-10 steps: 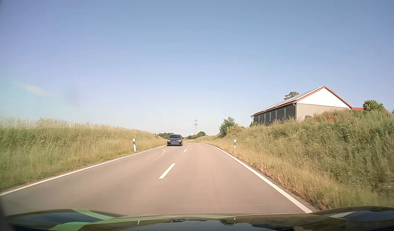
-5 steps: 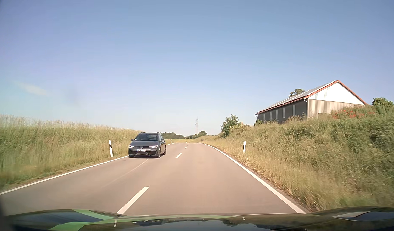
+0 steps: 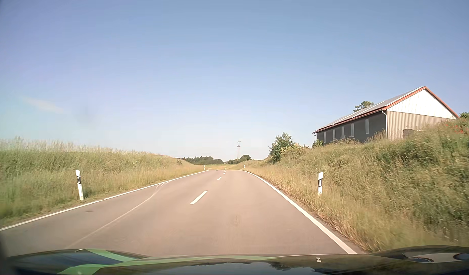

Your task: Follow the waypoints while adhering to traffic rules and regulations

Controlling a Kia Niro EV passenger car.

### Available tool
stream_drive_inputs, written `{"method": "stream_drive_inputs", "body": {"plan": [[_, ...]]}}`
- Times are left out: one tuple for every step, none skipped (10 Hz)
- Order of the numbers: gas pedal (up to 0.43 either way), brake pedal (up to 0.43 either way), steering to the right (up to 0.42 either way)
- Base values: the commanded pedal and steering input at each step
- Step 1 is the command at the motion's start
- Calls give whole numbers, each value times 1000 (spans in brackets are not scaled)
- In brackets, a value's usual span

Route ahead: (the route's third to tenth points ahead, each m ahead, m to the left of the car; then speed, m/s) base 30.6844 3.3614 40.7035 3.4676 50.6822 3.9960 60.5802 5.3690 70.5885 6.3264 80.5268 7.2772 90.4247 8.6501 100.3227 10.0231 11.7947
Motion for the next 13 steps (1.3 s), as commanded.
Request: {"method": "stream_drive_inputs", "body": {"plan": [[311, 0, -15], [319, 0, -15], [319, 0, -15], [319, 0, -15], [319, 0, -16], [319, 0, -17], [319, 0, -18], [319, 0, -18], [319, 0, -19], [319, 0, -19], [319, 0, -18], [331, 0, -13], [331, 0, -2]]}}
